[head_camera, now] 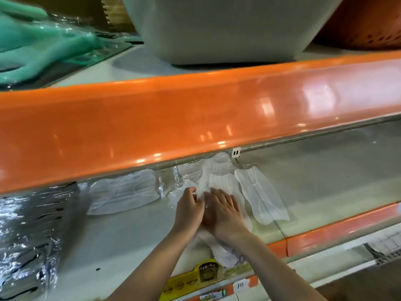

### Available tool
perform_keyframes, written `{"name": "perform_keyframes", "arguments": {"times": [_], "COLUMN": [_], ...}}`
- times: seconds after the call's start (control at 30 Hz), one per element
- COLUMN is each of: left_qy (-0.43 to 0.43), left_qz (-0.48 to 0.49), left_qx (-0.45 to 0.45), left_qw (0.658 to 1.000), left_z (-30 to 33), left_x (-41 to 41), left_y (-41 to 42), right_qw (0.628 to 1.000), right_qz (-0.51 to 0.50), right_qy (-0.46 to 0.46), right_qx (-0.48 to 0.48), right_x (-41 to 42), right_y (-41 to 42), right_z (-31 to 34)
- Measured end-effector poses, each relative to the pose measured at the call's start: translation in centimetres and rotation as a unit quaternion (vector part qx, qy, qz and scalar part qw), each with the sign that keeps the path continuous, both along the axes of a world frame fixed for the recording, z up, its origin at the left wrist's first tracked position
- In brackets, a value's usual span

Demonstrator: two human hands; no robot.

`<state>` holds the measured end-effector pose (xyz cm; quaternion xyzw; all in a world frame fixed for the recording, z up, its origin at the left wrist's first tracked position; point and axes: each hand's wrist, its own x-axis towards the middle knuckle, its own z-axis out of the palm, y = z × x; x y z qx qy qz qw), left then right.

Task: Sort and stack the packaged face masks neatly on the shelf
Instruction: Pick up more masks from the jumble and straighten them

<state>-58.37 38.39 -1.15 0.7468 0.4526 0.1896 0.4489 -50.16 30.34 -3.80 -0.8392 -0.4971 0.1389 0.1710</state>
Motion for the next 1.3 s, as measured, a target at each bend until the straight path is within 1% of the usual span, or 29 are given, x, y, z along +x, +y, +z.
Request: {"name": "perform_keyframes", "arguments": {"times": [0.1, 0.17, 0.2, 0.27, 0.33, 0.4, 0.5, 0.6, 0.67, 0.7, 0.73, 0.8, 0.83, 0.87, 0.9, 0.97, 1.0, 1.07, 1.1, 1.23, 1.3], "left_qy": [-0.009, -0.015, -0.024, -0.057, -0.090, -0.114, -0.129, -0.138, -0.156, -0.177, -0.208, -0.273, -0.304, -0.329, -0.345, -0.370, -0.394, -0.446, -0.450, -0.392, -0.371], "left_qz": [0.014, 0.022, 0.017, 0.001, 0.000, 0.001, -0.015, -0.035, -0.025, -0.015, -0.003, 0.032, 0.055, 0.079, 0.102, 0.135, 0.141, 0.149, 0.155, 0.207, 0.236], "left_qx": [-0.010, 0.001, 0.004, -0.004, -0.031, -0.049, -0.059, -0.068, -0.110, -0.152, -0.199, -0.280, -0.306, -0.324, -0.327, -0.317, -0.316, -0.316, -0.300, -0.224, -0.196], "left_qw": [1.000, 1.000, 1.000, 0.998, 0.995, 0.992, 0.990, 0.988, 0.981, 0.972, 0.958, 0.920, 0.900, 0.884, 0.874, 0.863, 0.852, 0.824, 0.826, 0.868, 0.877], "left_z": [0.0, 0.0, 0.0, 0.0, 0.1, 0.2, 0.6, 0.6, 0.5, 0.6, 0.6, 0.9, 1.1, 1.3, 1.5, 1.7, 1.9, 2.2, 2.3, 2.7, 2.7], "left_x": [0.2, 0.2, 0.3, 0.2, 0.0, -0.3, -0.7, -0.9, -1.2, -1.3, -1.4, -1.8, -2.1, -2.4, -2.8, -3.9, -4.5, -5.8, -6.4, -8.2, -9.0], "left_y": [-0.3, -0.3, -0.2, -0.3, -0.6, -0.9, -1.6, -1.8, -1.8, -1.8, -1.7, -1.4, -1.2, -0.9, -0.6, 0.2, 0.5, 1.0, 1.3, 1.4, 1.4], "right_qw": [1.000, 0.999, 0.998, 0.988, 0.971, 0.951, 0.928, 0.918, 0.911, 0.899, 0.877, 0.810, 0.779, 0.767, 0.775, 0.838, 0.862, 0.888, 0.895, 0.909, 0.923], "right_qz": [0.004, 0.000, -0.005, -0.020, -0.043, -0.067, -0.101, -0.104, -0.083, -0.073, -0.070, -0.079, -0.079, -0.075, -0.075, -0.079, -0.086, -0.101, -0.103, -0.095, -0.104], "right_qy": [-0.014, -0.029, -0.030, -0.016, 0.020, 0.057, 0.038, 0.080, 0.161, 0.228, 0.310, 0.477, 0.533, 0.555, 0.548, 0.455, 0.407, 0.346, 0.328, 0.297, 0.244], "right_qx": [0.003, 0.034, 0.062, 0.152, 0.236, 0.297, 0.358, 0.375, 0.371, 0.366, 0.360, 0.331, 0.320, 0.314, 0.307, 0.292, 0.289, 0.287, 0.285, 0.278, 0.277], "right_x": [-0.1, 0.0, 0.0, 0.1, 0.1, 0.2, 0.7, 1.1, 1.4, 1.6, 1.7, 2.1, 2.2, 2.3, 2.4, 2.4, 2.3, 2.2, 2.1, 0.8, 0.0], "right_y": [-0.1, 0.0, 0.0, 0.0, -0.1, -0.1, 0.1, 0.0, 0.0, 0.0, -0.1, -0.3, -0.5, -0.6, -0.7, -0.7, -0.5, -0.3, -0.2, -0.1, 0.2], "right_z": [-0.4, -0.7, -0.8, -1.1, -1.0, -0.7, 0.3, 2.2, 4.1, 5.0, 5.8, 6.6, 6.8, 6.9, 7.0, 6.8, 6.7, 6.4, 6.2, 6.4, 6.3]}}
